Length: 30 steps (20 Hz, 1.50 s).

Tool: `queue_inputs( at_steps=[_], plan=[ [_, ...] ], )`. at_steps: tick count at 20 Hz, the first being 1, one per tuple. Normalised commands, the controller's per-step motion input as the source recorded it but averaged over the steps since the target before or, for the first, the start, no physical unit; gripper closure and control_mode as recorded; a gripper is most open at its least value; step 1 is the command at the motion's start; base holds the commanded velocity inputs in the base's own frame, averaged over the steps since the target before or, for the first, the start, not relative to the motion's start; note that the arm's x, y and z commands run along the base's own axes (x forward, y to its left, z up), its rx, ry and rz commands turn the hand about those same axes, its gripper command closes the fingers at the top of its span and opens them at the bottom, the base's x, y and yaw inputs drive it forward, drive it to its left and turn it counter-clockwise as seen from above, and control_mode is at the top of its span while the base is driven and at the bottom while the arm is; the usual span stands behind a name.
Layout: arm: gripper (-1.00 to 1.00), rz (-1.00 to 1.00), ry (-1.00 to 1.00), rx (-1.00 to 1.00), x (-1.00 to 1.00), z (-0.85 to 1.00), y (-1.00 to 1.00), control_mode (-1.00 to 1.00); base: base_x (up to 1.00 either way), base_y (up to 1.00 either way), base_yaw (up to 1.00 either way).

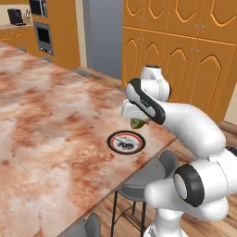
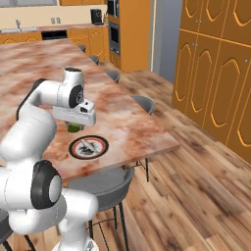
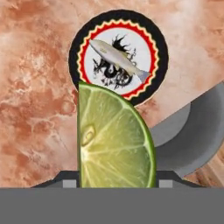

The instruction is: Take the lemon wedge from the fridge and place it on the plate with fish on the dining counter.

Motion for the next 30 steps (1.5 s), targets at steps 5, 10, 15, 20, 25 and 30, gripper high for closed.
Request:
queue_inputs(
  at_steps=[5,10,15,20,25,30],
  plan=[
    [1.00,0.01,0.10,-0.09,0.88,-0.83,0.31,-1.00,0.00,0.00,0.00],
    [1.00,0.00,0.00,-0.01,0.92,-0.54,0.07,-1.00,0.00,0.00,0.00],
    [1.00,0.00,0.00,0.00,0.72,-0.61,0.19,-1.00,0.00,0.00,0.00],
    [1.00,0.03,-0.01,0.02,0.32,-0.64,0.26,-1.00,0.00,0.00,0.00],
    [1.00,0.00,0.00,0.04,-0.03,-0.32,0.01,-1.00,0.00,0.00,0.00],
    [1.00,0.01,0.00,0.01,-0.38,-0.46,0.00,-1.00,0.00,0.00,0.00]
  ],
)
